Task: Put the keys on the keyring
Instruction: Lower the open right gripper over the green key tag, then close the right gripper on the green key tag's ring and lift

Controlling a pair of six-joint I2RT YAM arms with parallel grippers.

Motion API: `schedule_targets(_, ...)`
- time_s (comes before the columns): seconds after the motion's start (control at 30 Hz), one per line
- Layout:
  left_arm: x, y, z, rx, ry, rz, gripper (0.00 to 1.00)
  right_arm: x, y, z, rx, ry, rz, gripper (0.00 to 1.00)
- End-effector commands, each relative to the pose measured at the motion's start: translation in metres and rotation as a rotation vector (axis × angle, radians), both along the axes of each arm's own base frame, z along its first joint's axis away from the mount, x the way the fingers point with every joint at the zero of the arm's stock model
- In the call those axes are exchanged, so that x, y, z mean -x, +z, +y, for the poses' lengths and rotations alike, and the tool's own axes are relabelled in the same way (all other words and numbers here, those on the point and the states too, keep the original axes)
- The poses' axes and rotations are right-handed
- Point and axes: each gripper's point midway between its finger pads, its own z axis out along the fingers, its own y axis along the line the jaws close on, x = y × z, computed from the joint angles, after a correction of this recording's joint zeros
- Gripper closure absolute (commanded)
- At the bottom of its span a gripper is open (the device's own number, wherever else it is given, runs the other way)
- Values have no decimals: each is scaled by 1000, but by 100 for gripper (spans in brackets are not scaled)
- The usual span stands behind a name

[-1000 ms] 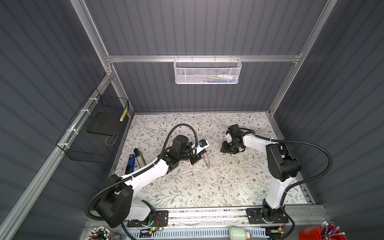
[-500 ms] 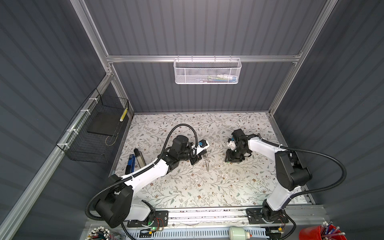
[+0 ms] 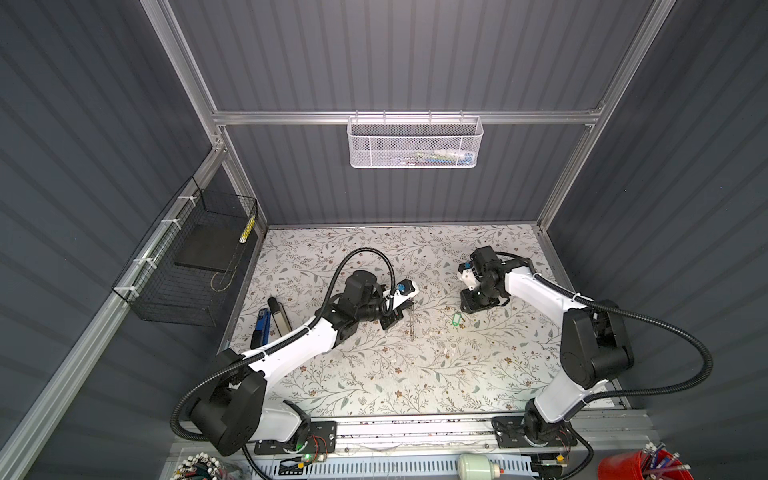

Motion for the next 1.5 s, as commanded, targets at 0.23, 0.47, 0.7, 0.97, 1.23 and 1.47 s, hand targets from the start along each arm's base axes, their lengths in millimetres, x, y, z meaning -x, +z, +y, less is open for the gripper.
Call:
schedule_targets(0.23,0,10,-1,13,-18,-38,100,-8,-16,6,231,260,-138,72)
schedule_targets(0.47,1,10,0,11,-21,-46,100,-22,-28,23,283,283,-115,73)
schedule_targets(0.7,1,12,0,11,-21,-54,100,-23,-36,25,322,284,-86,73)
schedule_targets(0.97,2,11,0,8,-25,-58,100,-18,-44,27,343,286,-57,72)
schedule_targets(1.23,3,11,0,10,-30,-57,100,-17,-47,28,355,279,-49,74)
schedule_targets(1.47,3,11,-1,14,-36,-54,100,-18,-52,23,386,271,-31,75)
